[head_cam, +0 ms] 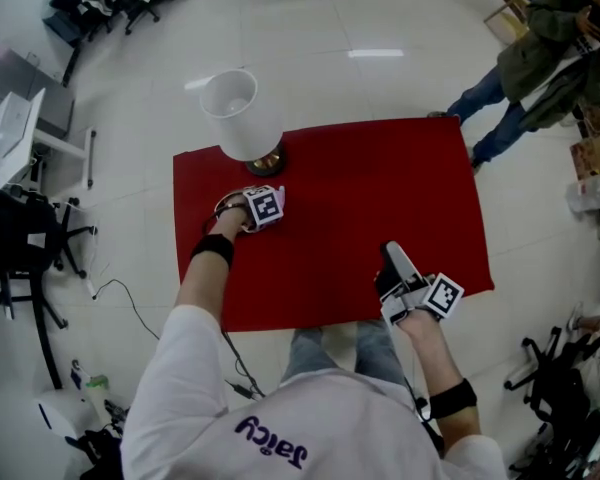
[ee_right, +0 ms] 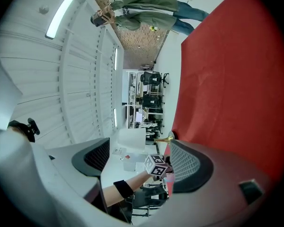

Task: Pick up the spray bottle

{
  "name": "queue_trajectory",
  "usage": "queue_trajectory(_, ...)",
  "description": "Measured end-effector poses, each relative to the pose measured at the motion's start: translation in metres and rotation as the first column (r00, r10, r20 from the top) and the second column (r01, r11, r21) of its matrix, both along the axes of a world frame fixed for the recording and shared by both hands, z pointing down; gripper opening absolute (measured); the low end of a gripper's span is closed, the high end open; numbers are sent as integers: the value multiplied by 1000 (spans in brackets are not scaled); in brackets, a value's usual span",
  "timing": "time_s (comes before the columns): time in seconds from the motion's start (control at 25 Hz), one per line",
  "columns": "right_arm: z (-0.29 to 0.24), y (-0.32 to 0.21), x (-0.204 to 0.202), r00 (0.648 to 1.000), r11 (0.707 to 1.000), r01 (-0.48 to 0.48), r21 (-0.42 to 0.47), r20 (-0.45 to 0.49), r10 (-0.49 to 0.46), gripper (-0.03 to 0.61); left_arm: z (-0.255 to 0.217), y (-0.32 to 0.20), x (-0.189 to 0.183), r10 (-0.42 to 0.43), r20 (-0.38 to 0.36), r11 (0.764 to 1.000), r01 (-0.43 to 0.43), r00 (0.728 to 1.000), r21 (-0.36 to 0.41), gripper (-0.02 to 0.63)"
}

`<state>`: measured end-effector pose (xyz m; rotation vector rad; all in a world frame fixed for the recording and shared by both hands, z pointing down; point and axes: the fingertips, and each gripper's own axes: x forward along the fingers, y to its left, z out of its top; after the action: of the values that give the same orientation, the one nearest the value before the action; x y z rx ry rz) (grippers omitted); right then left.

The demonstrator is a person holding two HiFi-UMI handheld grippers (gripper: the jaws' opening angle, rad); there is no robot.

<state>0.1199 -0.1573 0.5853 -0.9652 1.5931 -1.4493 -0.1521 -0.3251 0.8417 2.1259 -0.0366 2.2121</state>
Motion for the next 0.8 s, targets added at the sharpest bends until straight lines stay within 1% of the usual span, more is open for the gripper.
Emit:
queue_trajectory(0.08,1,-1,1,1000,1000,2,-4,-3,-2,410,-1,4,0,-3,-7,1000,3,1000,-4,279)
queue_trajectory(0.12,1,-2,0,1000,1000,7,-3,-4,-7,410,-2,6,0,-5,-7,1000,5,1000,-2,242)
queue_trajectory(0.2,-1,-5,-3,1000,1000,17,5,-3,-17,410,-3,10,0,-19,-18,1000,19,1000,15,233)
queue_trajectory(0.32,-6,-9,-8,999,999,34,21,3,-34,410,-9,15,3,-65,-73,998,67,995,19,230)
queue_trajectory(0.48,-8,-14,-10,999,998,52,28,8,-52,410,-29,21,6,-161,-139,987,163,977,-1,229)
queue_trajectory(0.52,-9,-15,-10,998,998,56,30,6,-56,410,-35,23,10,-180,-168,983,182,969,-6,229)
queue_trajectory(0.56,-10,-16,-10,998,998,59,34,4,-59,410,-43,24,21,-188,-236,982,190,953,-14,229)
queue_trajectory(0.6,-12,-18,-11,998,997,61,39,3,-61,410,-52,24,38,-186,-333,981,191,924,-20,229)
queue_trajectory(0.64,-14,-19,-12,998,997,63,45,4,-63,410,-62,22,52,-188,-414,980,197,891,-20,229)
queue_trajectory(0.68,-17,-21,-12,998,997,65,52,5,-65,411,-71,20,59,-198,-462,976,215,864,-17,229)
queue_trajectory(0.8,-26,-25,-15,997,994,76,75,2,-76,410,-100,16,62,-236,-538,959,282,809,4,229)
